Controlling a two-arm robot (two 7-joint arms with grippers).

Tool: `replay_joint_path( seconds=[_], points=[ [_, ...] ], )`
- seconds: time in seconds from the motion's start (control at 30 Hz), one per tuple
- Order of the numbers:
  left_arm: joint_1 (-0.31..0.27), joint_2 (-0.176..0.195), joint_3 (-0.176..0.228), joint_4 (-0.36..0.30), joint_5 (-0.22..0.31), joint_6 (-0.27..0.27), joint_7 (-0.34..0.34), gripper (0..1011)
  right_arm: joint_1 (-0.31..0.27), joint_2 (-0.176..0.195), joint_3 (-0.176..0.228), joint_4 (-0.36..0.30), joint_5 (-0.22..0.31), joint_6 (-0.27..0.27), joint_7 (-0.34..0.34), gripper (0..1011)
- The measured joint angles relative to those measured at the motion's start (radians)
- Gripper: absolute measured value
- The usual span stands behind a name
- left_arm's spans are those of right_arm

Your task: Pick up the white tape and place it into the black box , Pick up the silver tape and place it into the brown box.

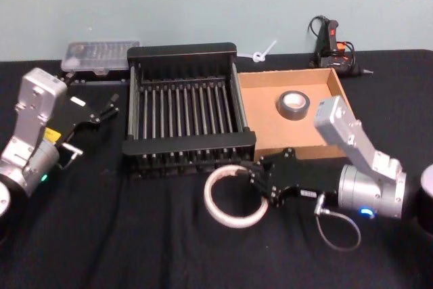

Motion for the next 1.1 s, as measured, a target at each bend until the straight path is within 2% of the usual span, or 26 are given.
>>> replay_joint_path(
  seconds=[0.23,0.43,0.67,0.77,1.1],
  points=[
    [0.0,0.0,0.0,0.0,0.0,0.0,0.0,1001,0.033,0.003,0.014,-0.008,0.016,-0.008,0.003,99],
    [0.0,0.0,0.0,0.0,0.0,0.0,0.0,1001,0.083,-0.018,0.015,0.022,0.015,-0.005,-0.011,99],
    [0.0,0.0,0.0,0.0,0.0,0.0,0.0,1001,0.146,-0.064,0.008,0.084,-0.005,0.023,-0.047,99],
    [0.0,0.0,0.0,0.0,0.0,0.0,0.0,1001,0.189,-0.1,0.003,0.135,-0.012,0.033,-0.058,99],
    [0.0,0.0,0.0,0.0,0.0,0.0,0.0,1001,0.287,-0.18,-0.006,0.267,-0.043,0.035,-0.083,99]
  ],
)
